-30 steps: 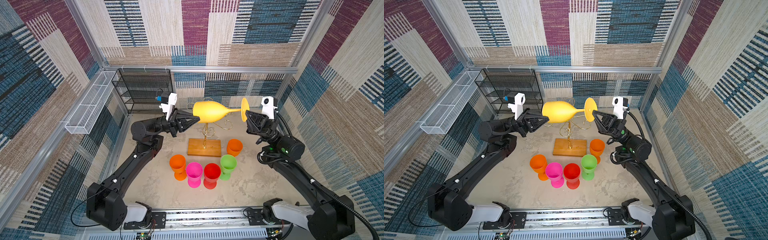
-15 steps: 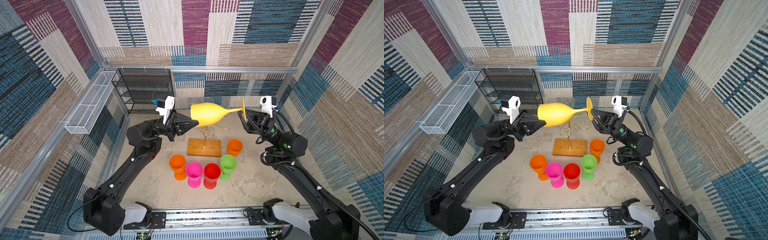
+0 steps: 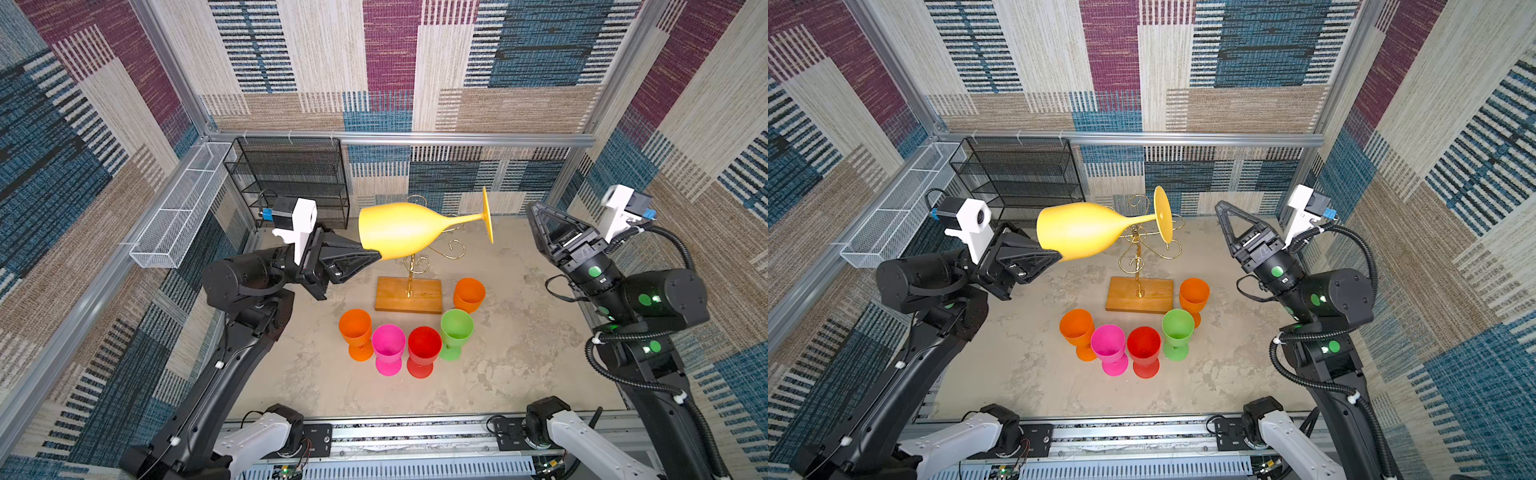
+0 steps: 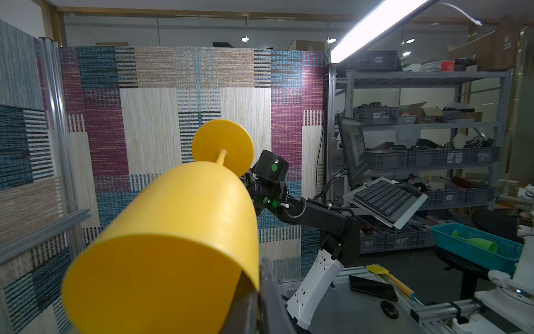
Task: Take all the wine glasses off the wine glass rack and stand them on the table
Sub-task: 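Open the right gripper and withdraw it while the left gripper carries the yellow glass away, then lower the yellow glass upright beside the orange glass with the left gripper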
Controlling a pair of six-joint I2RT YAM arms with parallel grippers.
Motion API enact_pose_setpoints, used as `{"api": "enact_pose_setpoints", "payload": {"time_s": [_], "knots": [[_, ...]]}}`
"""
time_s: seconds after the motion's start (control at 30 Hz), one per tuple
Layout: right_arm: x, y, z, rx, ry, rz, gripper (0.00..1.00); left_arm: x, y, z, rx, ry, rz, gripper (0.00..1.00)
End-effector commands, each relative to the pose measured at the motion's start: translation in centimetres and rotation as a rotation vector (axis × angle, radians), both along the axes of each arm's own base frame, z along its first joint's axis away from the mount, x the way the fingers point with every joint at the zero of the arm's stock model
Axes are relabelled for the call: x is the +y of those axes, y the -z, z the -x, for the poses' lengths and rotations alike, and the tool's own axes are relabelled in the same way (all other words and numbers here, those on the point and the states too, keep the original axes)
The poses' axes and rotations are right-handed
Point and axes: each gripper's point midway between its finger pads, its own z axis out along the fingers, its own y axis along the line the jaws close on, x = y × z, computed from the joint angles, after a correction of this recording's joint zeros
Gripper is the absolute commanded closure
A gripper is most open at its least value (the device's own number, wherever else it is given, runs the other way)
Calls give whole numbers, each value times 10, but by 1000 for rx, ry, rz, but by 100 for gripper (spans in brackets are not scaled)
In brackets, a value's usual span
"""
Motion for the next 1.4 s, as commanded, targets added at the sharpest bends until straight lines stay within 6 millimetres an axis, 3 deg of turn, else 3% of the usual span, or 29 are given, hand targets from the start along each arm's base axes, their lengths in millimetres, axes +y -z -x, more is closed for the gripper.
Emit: {"api": "enact_pose_setpoints", "payload": {"time_s": [0.0,0.13,0.37,0.6,0.9,1.37], "knots": [[-32,22,-15,59,271,121,42,3,18,-30,31,-247,-90,100],[-50,31,-13,72,397,186,42,25,19,-63,124,-551,-162,100],[-59,60,-26,142,478,263,42,81,43,-124,276,-1034,-235,100],[-62,79,-39,191,516,314,42,110,74,-158,386,-1264,-305,100],[-63,102,-60,274,550,388,42,121,120,-190,495,-1371,-518,100],[-57,130,-82,344,543,453,41,97,231,-229,779,-1200,-939,100]]}}
